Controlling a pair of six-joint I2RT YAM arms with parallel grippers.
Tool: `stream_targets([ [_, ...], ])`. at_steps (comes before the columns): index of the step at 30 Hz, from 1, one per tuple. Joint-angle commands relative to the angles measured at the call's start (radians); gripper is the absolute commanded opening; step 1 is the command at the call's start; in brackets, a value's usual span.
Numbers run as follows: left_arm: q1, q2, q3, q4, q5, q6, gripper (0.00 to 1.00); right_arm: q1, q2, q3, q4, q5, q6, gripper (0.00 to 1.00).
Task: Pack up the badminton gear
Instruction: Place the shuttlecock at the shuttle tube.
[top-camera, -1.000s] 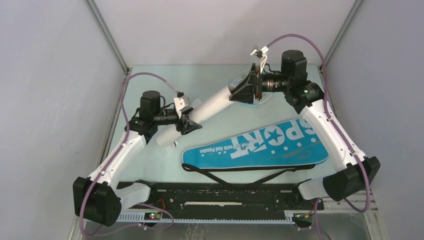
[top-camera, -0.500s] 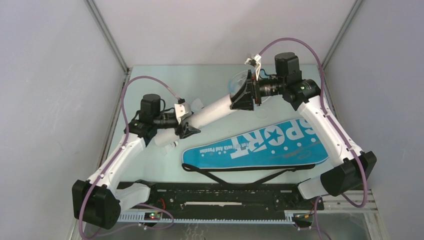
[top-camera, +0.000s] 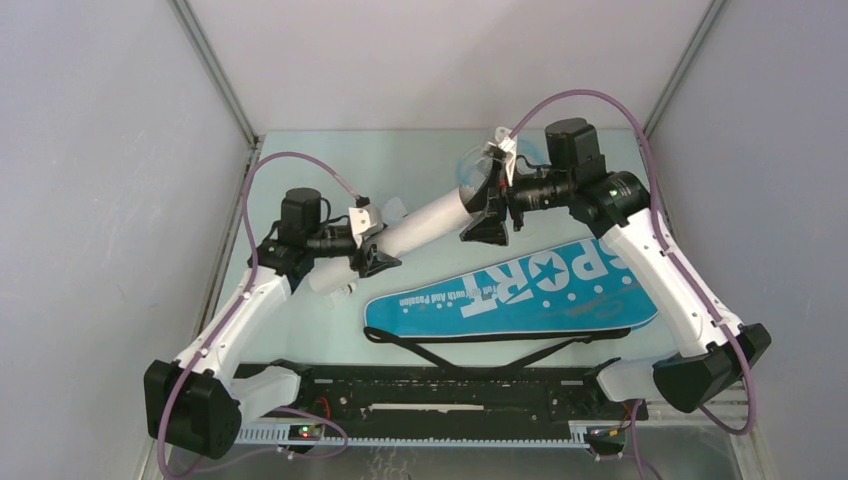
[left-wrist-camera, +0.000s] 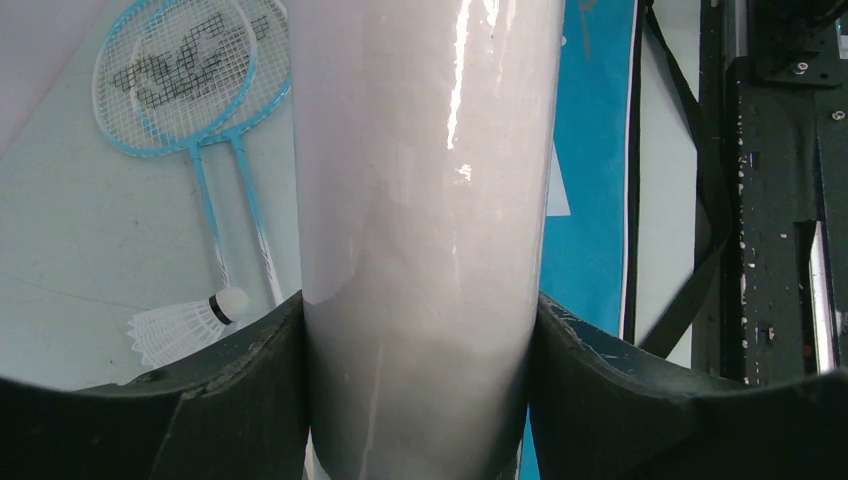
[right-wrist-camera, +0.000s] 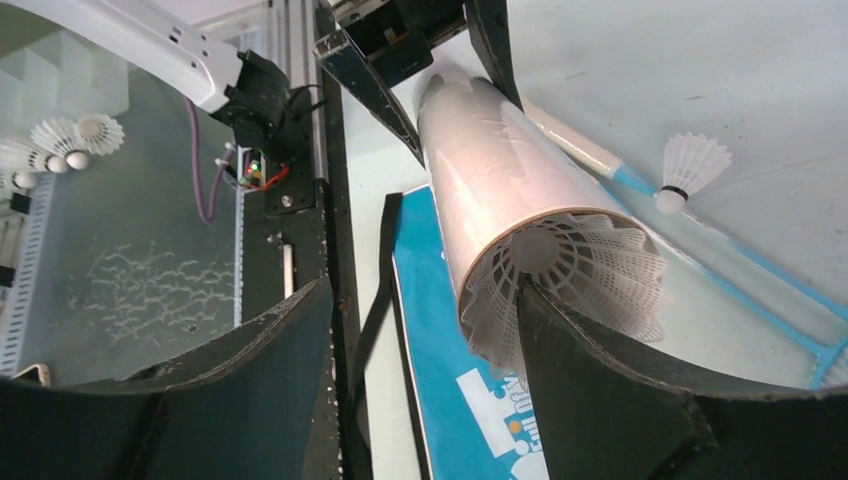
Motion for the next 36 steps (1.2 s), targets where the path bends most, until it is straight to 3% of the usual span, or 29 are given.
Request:
stream_targets([
  [1, -0.004, -0.039, -0.003, 0.038, 0.054, -0.011, 0.17, 0.063, -0.016, -0.028, -0.024, 0.112, -0.072, 0.77],
  [5, -0.004, -0.044, -0.009, 0.041, 0.081, -0.009, 0.17, 0.111, 0.003, -0.046, -0.012, 0.139, -0.076, 0.77],
  [18, -0.004, -0.027, -0.033, 0.127, 0.064, -0.080, 0.17, 0.168, 0.077, -0.015, -0.009, -0.015, -0.047, 0.76],
  [23, -0.004, -0.032, -0.033, 0.117, 0.034, -0.062, 0.16, 0.199, 0.100, 0.028, -0.061, 0.106, -0.087, 0.77],
  [28, -0.001, -0.032, -0.027, 0.112, -0.006, -0.067, 0.16, 0.153, 0.055, 0.075, -0.064, 0.217, -0.090, 0.79],
  [36, 0.045, -0.041, -0.005, 0.116, -0.009, -0.107, 0.16, 0.040, -0.032, 0.114, -0.062, 0.298, -0.080, 0.94],
])
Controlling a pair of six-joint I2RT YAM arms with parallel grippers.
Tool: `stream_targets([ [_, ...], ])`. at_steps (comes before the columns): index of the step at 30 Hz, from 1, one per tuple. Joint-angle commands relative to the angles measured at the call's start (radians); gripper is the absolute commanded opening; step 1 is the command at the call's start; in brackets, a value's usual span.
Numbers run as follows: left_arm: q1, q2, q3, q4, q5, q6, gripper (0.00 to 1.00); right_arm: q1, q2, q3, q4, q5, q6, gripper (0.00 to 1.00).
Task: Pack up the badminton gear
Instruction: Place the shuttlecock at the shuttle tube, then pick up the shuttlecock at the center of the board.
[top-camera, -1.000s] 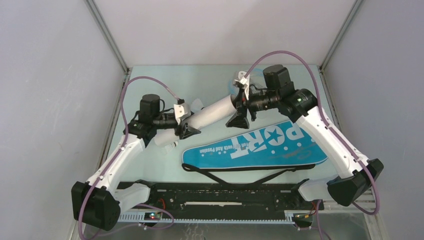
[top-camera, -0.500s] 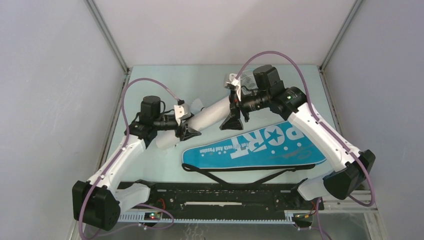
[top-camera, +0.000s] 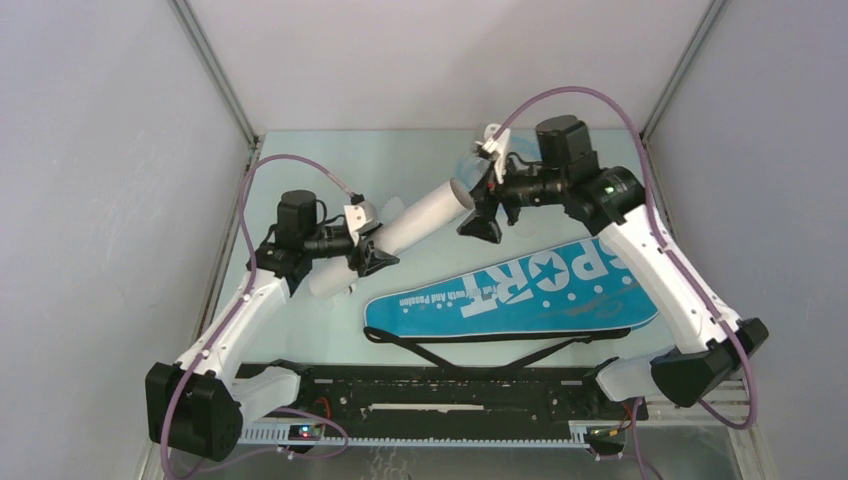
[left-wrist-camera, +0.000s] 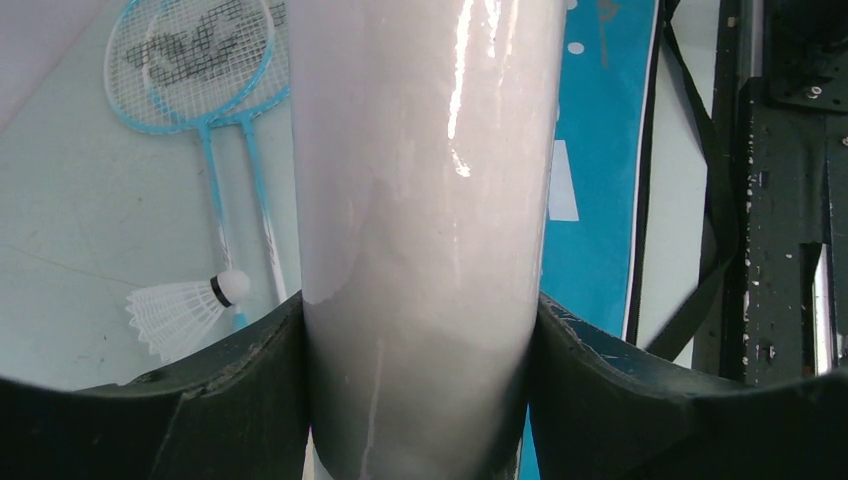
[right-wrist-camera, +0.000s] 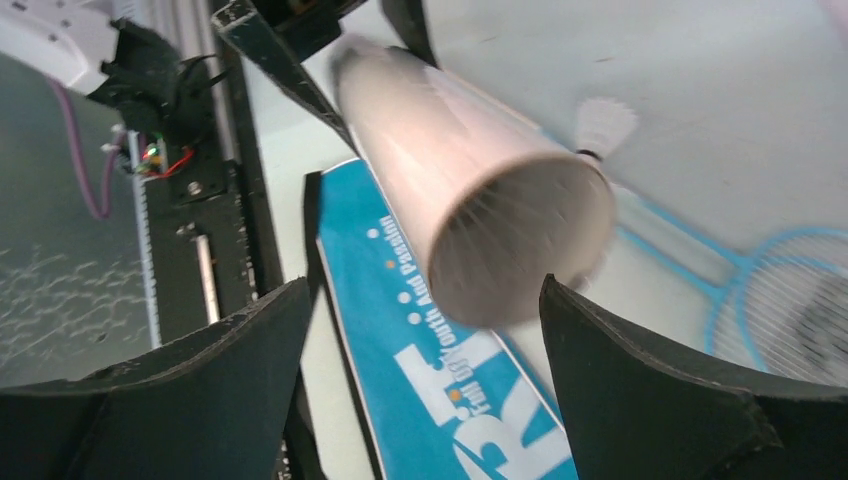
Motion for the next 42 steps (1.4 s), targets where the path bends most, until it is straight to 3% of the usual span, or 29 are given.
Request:
stream_targets([
  [1, 0.034, -0.031, 0.032, 0.057, 0.002, -0.042, 0.16, -0.060, -0.091, 0.051, -0.001, 0.050, -0.001, 0.94],
  [5, 0.077, -0.037, 0.044, 0.084, -0.019, -0.095, 0.16, -0.119, -0.134, 0.032, 0.034, 0.038, 0.025, 0.93],
  [9, 0.128, -0.034, 0.076, 0.114, -0.130, -0.204, 0.17, -0.098, -0.141, -0.030, 0.090, 0.071, 0.054, 0.91],
  [17, 0.283, -0.005, 0.176, 0.096, -0.347, -0.370, 0.17, 0.089, -0.027, -0.121, 0.199, 0.220, 0.111, 0.89],
  [22, 0.358, -0.007, 0.210, 0.065, -0.451, -0.382, 0.17, 0.256, 0.126, -0.081, 0.247, 0.431, 0.169, 0.88],
  [30, 0.459, 0.005, 0.248, 0.020, -0.578, -0.382, 0.17, 0.490, 0.382, 0.055, 0.314, 0.724, 0.294, 0.86],
  [34, 0.522, 0.006, 0.254, 0.013, -0.610, -0.394, 0.17, 0.556, 0.508, 0.159, 0.314, 0.765, 0.358, 0.84],
  [42, 0.581, -0.019, 0.262, 0.011, -0.658, -0.384, 0.18, 0.640, 0.814, 0.531, 0.203, 0.799, 0.427, 0.80],
])
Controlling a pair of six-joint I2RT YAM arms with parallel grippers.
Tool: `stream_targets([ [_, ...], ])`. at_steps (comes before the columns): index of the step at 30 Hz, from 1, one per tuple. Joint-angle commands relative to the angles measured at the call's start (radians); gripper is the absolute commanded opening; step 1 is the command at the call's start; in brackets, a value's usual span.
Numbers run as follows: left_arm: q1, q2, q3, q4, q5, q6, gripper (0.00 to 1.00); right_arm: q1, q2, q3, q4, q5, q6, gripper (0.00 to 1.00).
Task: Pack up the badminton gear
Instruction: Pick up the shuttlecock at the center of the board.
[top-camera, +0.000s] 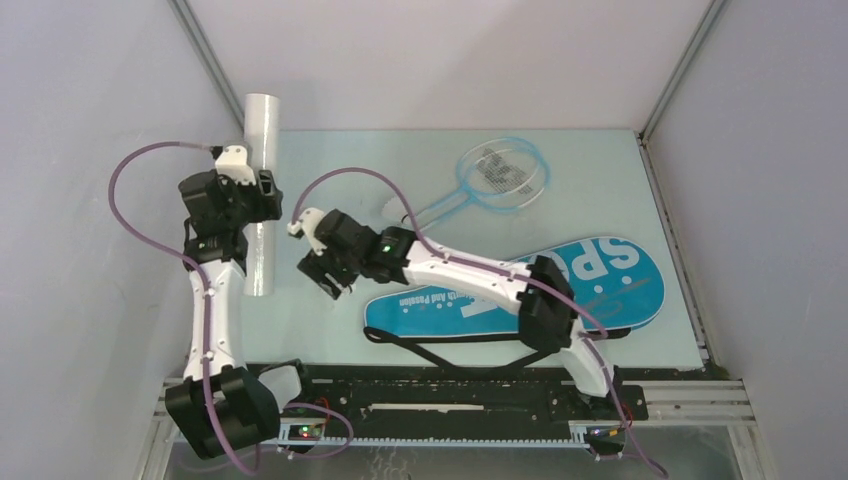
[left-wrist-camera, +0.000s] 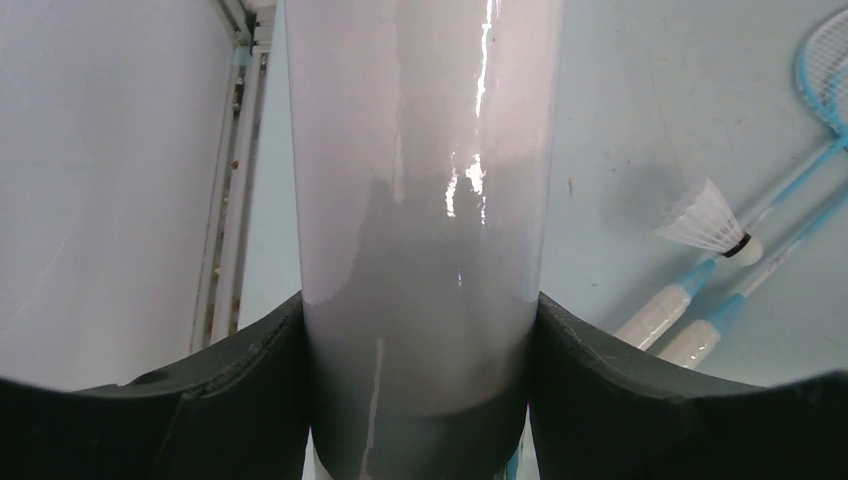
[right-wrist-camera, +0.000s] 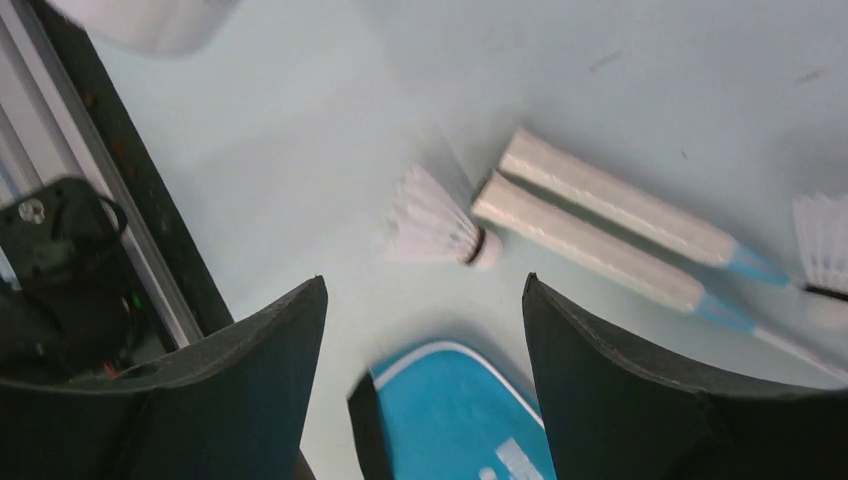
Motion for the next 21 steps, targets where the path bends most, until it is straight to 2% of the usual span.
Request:
stream_targets([
  [1, 0.027, -0.032, 0.088, 0.020, -0.026, -0.012, 0.18, 0.036, 0.121, 0.194, -0.056, 0.046, 0.065, 0.79],
  [3, 0.038, -0.028, 0.101, 0.009, -0.026, -0.013, 0.18, 0.046, 0.192, 0.263, -0.084, 0.043, 0.072, 0.75],
  [8, 0.044, -0.030, 0.110, 0.004, -0.027, -0.018, 0.18, 0.070, 0.257, 0.291, -0.081, 0.077, 0.047, 0.69],
  [21, 0.050, -0.042, 0.084, 0.013, 0.015, -0.026, 0.19, 0.113, 0.405, 0.361, -0.043, 0.275, -0.105, 0.63],
])
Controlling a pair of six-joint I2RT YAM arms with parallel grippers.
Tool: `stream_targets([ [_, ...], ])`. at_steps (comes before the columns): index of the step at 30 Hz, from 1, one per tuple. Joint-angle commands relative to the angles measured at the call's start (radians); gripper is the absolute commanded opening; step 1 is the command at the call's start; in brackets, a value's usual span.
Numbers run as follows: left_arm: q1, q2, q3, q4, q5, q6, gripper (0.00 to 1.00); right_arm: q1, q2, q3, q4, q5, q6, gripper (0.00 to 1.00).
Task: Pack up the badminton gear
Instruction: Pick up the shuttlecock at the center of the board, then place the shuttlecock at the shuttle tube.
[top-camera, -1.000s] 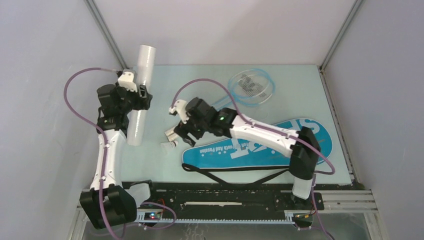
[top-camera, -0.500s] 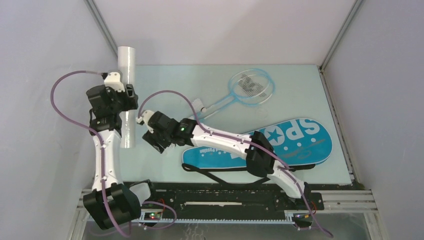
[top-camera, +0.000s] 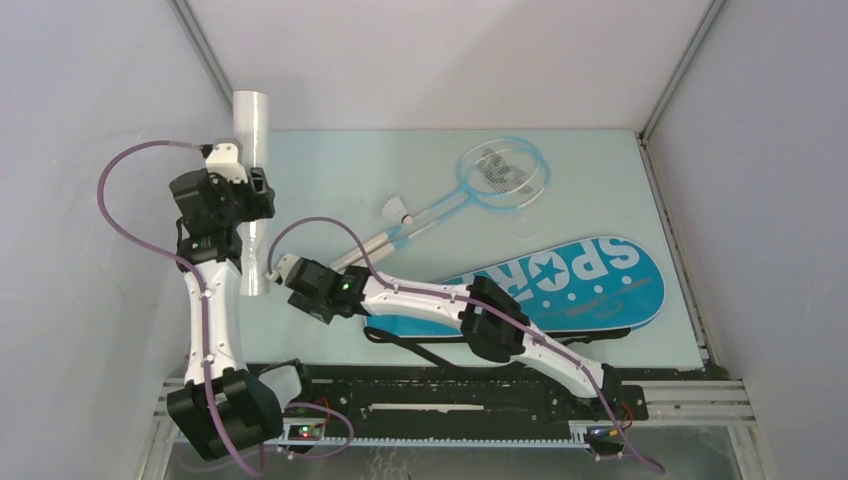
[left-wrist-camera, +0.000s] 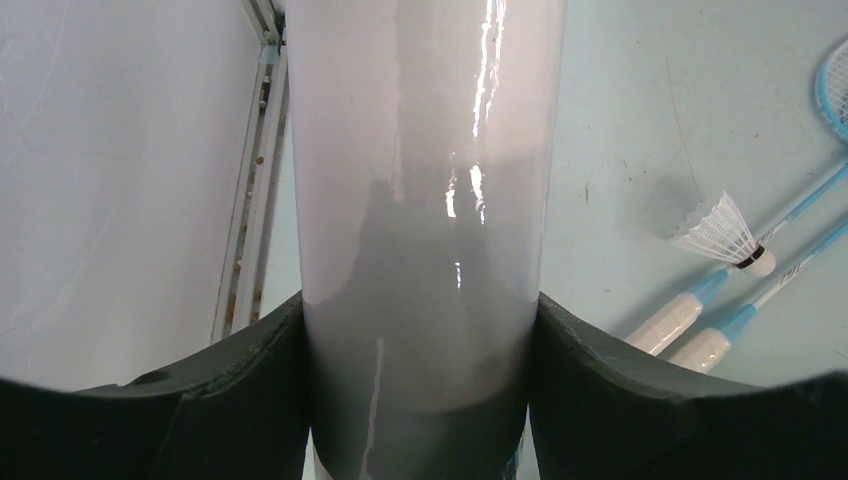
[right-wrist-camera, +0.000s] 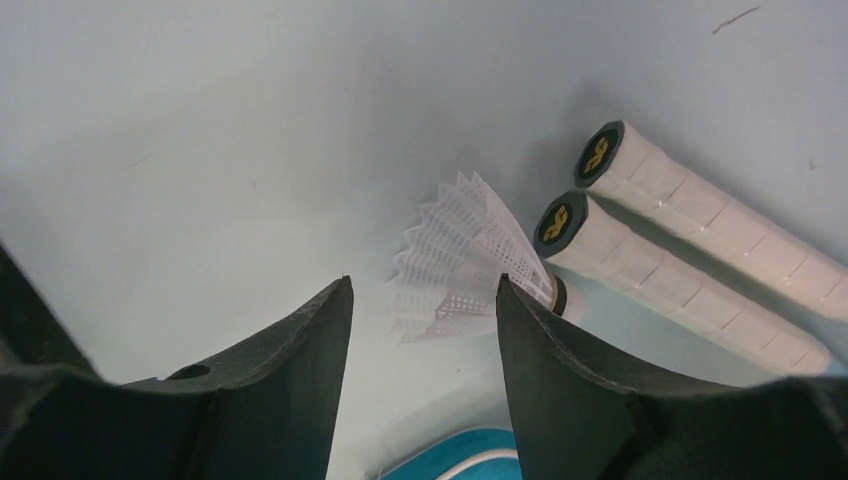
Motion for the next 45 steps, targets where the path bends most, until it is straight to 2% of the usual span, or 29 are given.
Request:
stream_targets([
  [1, 0.010, -0.037, 0.046, 0.052, 0.037, -0.024, 0.19, 0.013, 0.036, 0.084, 0.025, 0.118, -0.078, 0.63],
  [5, 0.010, -0.046, 0.038, 0.059, 0.049, -0.025, 0.19, 0.015, 0.048, 0.086, 0.036, 0.160, -0.110, 0.60],
  [9, 0.012, -0.047, 0.030, 0.062, 0.074, -0.027, 0.20, 0.014, 0.040, 0.053, 0.054, 0.207, -0.149, 0.52],
  [20, 0.012, -0.042, 0.031, 0.062, 0.110, -0.026, 0.20, 0.014, -0.063, -0.077, 0.103, 0.252, -0.207, 0.17],
  [25, 0.012, -0.040, 0.032, 0.061, 0.134, -0.022, 0.20, 0.007, -0.177, -0.176, 0.134, 0.253, -0.217, 0.08],
  [30, 0.010, -0.036, 0.033, 0.052, 0.176, -0.004, 0.20, -0.024, -0.335, -0.288, 0.140, 0.219, -0.214, 0.04],
  [38, -0.005, -0.033, 0.018, 0.051, 0.349, 0.025, 0.20, -0.168, -0.636, -0.482, 0.107, -0.002, -0.145, 0.00],
  [45, -0.106, -0.038, 0.001, 0.007, 0.447, 0.166, 0.20, -0.428, -0.856, -0.595, 0.067, -0.358, -0.044, 0.00],
])
